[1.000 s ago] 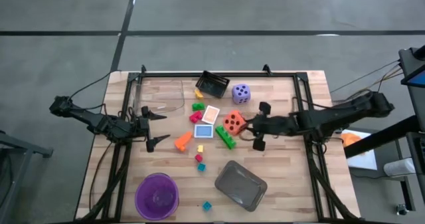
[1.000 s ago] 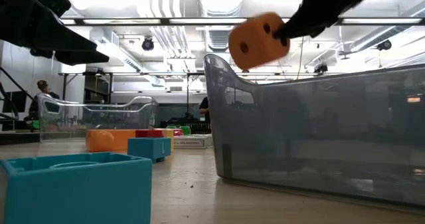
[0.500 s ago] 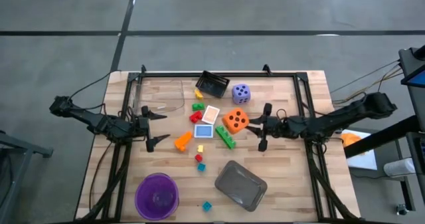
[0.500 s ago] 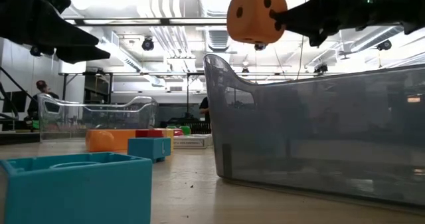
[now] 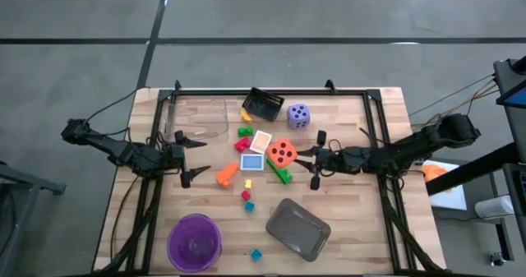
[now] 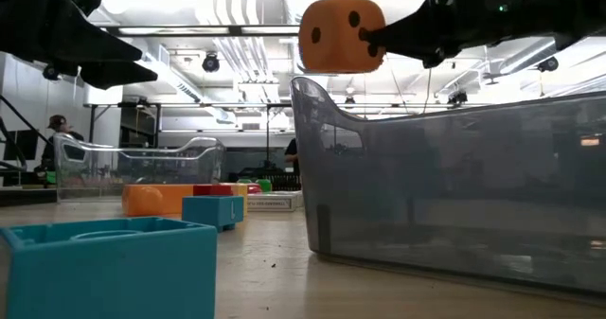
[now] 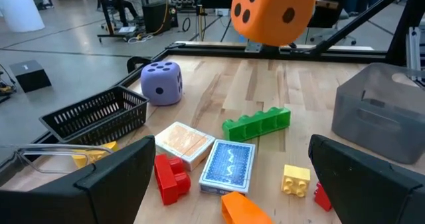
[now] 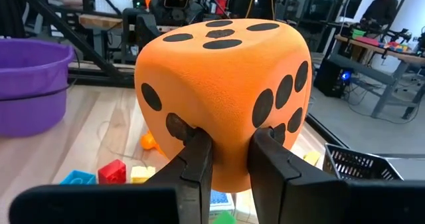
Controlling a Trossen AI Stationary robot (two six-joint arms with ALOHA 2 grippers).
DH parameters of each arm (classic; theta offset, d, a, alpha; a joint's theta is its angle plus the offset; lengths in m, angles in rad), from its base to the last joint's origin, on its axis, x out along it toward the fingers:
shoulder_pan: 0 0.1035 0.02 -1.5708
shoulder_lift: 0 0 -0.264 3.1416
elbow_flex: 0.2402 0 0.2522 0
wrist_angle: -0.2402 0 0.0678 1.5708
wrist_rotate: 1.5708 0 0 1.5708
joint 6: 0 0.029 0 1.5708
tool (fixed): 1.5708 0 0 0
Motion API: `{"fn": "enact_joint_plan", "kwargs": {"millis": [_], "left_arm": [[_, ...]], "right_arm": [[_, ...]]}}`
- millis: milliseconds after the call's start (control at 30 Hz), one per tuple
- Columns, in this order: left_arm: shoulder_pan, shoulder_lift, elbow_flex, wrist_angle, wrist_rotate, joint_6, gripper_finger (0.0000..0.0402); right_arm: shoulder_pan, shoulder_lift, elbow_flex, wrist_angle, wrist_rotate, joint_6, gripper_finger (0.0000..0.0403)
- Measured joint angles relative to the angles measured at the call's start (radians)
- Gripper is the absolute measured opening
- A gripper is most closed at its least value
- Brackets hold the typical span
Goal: Pick & Place Toys
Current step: Put the orange die into the gray bin
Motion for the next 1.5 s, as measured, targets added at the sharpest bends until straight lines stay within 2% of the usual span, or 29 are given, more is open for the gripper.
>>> {"fn": "enact_joint_plan", "kwargs": {"millis": [267,500,633,767,1000,1133,1267,1500], "left_arm": [[0.0,0.0,0.0,-0.001,0.0,0.0,0.0398],[0.0,0.0,0.0,-0.001,0.0,0.0,0.0398],[0.0,0.0,0.0,-0.002,0.0,0.0,0.0398],[0.0,0.0,0.0,-0.005,0.0,0.0,0.0398],[0.0,0.001,0.0,-0.005,0.0,0.0,0.0398],[0.0,0.004,0.0,-0.005,0.0,0.0,0.0398],[0.0,0.006,0.0,-0.006,0.0,0.0,0.0398],[0.0,0.006,0.0,-0.005,0.0,0.0,0.0398]], "right_arm": [[0.0,0.037,0.026,0.004,-0.034,-0.004,0.0068],[0.002,0.015,0.027,-0.055,-0.197,0.055,0.0068],[0.005,-0.014,0.064,-0.237,-0.292,0.162,0.0068],[0.04,-0.036,0.138,-0.456,-0.337,0.229,0.0068],[0.149,-0.045,0.336,-0.843,-0.345,0.309,0.0068],[0.198,-0.013,0.427,-0.985,-0.344,0.368,0.0068],[0.224,0.029,0.457,-1.041,-0.348,0.425,0.0068],[0.241,0.113,0.467,-1.037,-0.382,0.484,0.0068]]}}
